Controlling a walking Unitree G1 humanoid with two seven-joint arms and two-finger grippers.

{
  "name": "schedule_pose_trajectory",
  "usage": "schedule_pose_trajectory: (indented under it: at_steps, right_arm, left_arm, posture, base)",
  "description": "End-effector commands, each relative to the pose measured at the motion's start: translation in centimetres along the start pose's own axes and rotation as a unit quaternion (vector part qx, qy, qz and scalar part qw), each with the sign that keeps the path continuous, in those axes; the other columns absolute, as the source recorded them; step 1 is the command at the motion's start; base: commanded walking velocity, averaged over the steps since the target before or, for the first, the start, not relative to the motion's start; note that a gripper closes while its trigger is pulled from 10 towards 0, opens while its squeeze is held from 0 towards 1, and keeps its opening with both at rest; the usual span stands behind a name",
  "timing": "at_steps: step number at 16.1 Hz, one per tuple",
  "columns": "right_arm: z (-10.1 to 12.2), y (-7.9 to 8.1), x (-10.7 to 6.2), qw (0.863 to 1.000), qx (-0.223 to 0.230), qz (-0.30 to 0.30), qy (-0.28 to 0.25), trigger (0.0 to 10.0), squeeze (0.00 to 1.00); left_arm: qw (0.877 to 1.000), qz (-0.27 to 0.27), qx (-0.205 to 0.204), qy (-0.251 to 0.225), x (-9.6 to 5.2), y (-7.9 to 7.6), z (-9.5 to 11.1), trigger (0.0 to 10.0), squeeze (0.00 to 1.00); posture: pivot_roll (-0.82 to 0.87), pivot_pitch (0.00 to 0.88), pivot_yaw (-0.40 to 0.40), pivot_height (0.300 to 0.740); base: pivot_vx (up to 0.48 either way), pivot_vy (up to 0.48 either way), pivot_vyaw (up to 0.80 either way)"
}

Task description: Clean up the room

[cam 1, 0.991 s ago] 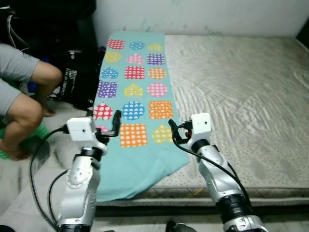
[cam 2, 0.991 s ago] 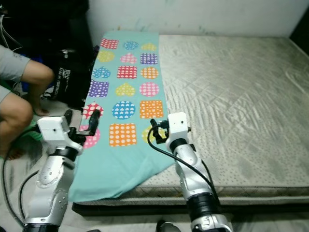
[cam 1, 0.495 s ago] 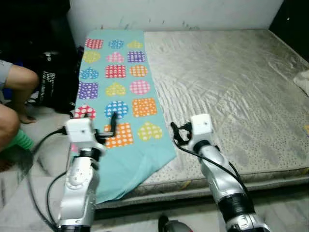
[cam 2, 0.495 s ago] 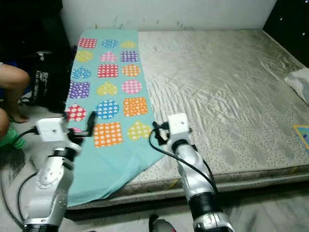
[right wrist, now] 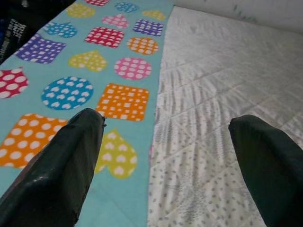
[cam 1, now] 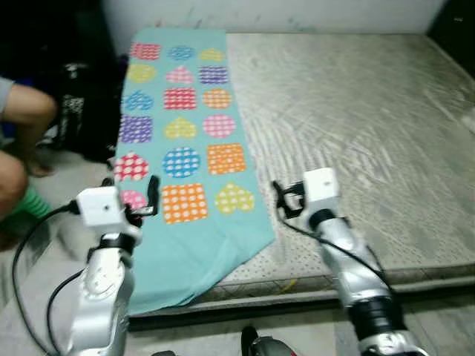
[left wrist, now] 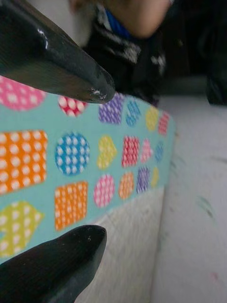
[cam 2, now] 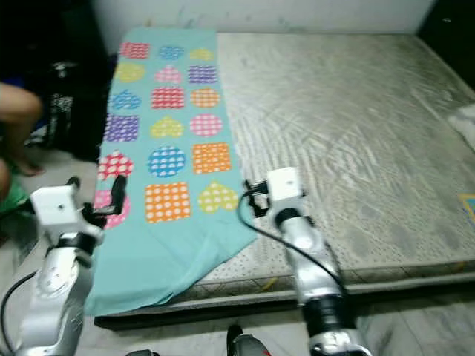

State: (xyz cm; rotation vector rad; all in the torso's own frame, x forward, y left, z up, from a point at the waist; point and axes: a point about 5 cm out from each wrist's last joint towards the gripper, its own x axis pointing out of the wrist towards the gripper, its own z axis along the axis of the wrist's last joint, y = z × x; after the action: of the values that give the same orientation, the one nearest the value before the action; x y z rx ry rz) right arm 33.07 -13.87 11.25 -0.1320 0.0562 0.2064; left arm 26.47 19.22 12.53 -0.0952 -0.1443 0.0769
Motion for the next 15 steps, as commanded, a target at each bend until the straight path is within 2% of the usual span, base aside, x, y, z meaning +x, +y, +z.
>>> schedule_pose_trajectory:
  at_steps: [1, 3, 5, 8, 10, 11, 12, 15]
  right_arm:
    - [-0.6, -0.5, -0.6, 1.0, 0.006, -0.007, 0.012, 10.0, 0.0]
    - [-0.9, -1.6, -2.1, 1.0, 0.008, -0.012, 0.012, 10.0, 0.0]
    - [-0.5, -2.1, -2.9, 1.0, 0.021, -0.018, -0.006, 10.0, 0.0]
    - [0.0, -3.6, -4.9, 0.998, 0.027, -0.047, -0.023, 10.0, 0.0]
    - [-0.5, -4.4, -6.4, 0.998, 0.026, -0.057, -0.01, 10.0, 0.0]
    - [-0.7, -4.8, -7.5, 0.998, 0.025, -0.056, -0.002, 10.0, 0.0]
    - [-0.7, -4.9, -7.8, 0.998, 0.022, -0.055, 0.0, 10.0, 0.0]
    - [-0.4, -5.0, -7.8, 0.998, 0.026, -0.062, 0.0, 10.0, 0.0]
  left_arm:
    - [1.0, -0.001, -0.001, -0.001, -0.3, 0.3, 0.2, 10.0, 0.0]
    - [1.0, -0.01, 0.007, 0.01, -1.9, 0.9, 0.0, 10.0, 0.0]
    - [1.0, -0.011, 0.019, 0.015, -3.1, 1.3, 0.0, 10.0, 0.0]
    - [0.998, 0.038, 0.053, 0.012, -5.2, 2.7, 0.2, 10.0, 0.0]
    - [0.997, 0.041, 0.057, 0.031, -6.5, 3.0, -0.1, 10.0, 0.0]
    - [0.997, -0.003, 0.064, 0.036, -6.9, 2.3, 0.2, 10.0, 0.0]
    - [0.996, -0.022, 0.079, 0.031, -6.7, 1.9, 0.6, 10.0, 0.0]
    - [0.995, -0.042, 0.085, 0.026, -6.2, 1.2, 0.8, 10.0, 0.0]
  posture:
    - [0.09, 0.209, -0.012, 0.74]
    - [0.09, 0.224, -0.01, 0.74]
    - [0.09, 0.225, -0.01, 0.74]
    - [0.08, 0.219, -0.024, 0.74]
    - [0.08, 0.219, -0.042, 0.74]
    - [0.08, 0.214, -0.053, 0.74]
    - [0.07, 0.207, -0.054, 0.74]
    - [0.07, 0.194, -0.06, 0.74]
  base:
    - [0.0, 0.0, 0.0]
    - [0.0, 0.0, 0.0]
    - [0.0, 0.0, 0.0]
    - [0.0, 0.0, 0.0]
    - [0.0, 0.0, 0.0]
    - [0.0, 0.0, 0.0]
    - [0.0, 0.0, 0.0]
    - [0.0, 0.0, 0.0]
